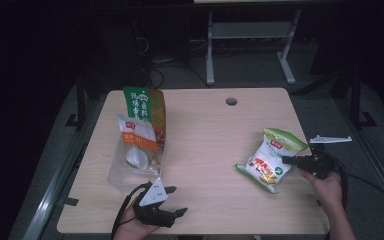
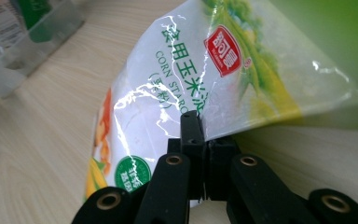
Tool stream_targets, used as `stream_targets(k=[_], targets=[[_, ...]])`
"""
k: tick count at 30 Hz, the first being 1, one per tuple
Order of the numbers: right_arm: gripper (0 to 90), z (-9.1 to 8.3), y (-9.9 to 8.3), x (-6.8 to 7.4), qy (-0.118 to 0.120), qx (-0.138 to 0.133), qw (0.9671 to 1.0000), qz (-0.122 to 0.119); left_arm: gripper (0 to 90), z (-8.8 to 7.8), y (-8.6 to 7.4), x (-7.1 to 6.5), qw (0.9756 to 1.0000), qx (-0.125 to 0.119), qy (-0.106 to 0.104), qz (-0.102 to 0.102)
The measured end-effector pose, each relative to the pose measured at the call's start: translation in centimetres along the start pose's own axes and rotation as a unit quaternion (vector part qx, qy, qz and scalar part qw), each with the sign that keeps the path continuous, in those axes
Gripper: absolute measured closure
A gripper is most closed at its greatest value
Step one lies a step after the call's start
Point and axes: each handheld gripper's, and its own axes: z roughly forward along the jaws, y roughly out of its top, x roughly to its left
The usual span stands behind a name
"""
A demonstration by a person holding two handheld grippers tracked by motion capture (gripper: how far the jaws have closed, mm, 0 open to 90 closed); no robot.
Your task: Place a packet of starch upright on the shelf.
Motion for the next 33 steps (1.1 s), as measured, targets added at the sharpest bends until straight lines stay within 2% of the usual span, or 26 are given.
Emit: stream_targets(k=[6, 11, 21, 25, 33], targets=[[88.1, -0.7, 0.8, 2.8, -0.005, -0.003, 0.9990, -0.044, 27.2, -0.1, 0.0, 0.1, 1.0000, 0.001, 0.000, 0.002], [88.4, -1.0, 1.3, 4.8, 0.001, -0.010, 0.9967, -0.081, 27.2, -0.1, 0.0, 0.1, 1.0000, 0.001, 0.001, 0.002], [89.3, -0.8, 2.2, 8.9, 0.014, -0.018, 0.9892, -0.145, 27.2, 0.0, 0.0, 0.0, 1.0000, 0.001, 0.000, 0.000], [89.6, -0.7, 2.9, 10.5, 0.020, -0.018, 0.9856, -0.167, 27.2, 0.0, 0.0, 0.1, 1.0000, -0.001, 0.001, 0.002], [89.6, 0.1, 4.1, 12.9, 0.044, -0.025, 0.9806, -0.189, 27.2, 0.0, 0.0, 0.1, 1.0000, -0.002, -0.001, -0.001]])
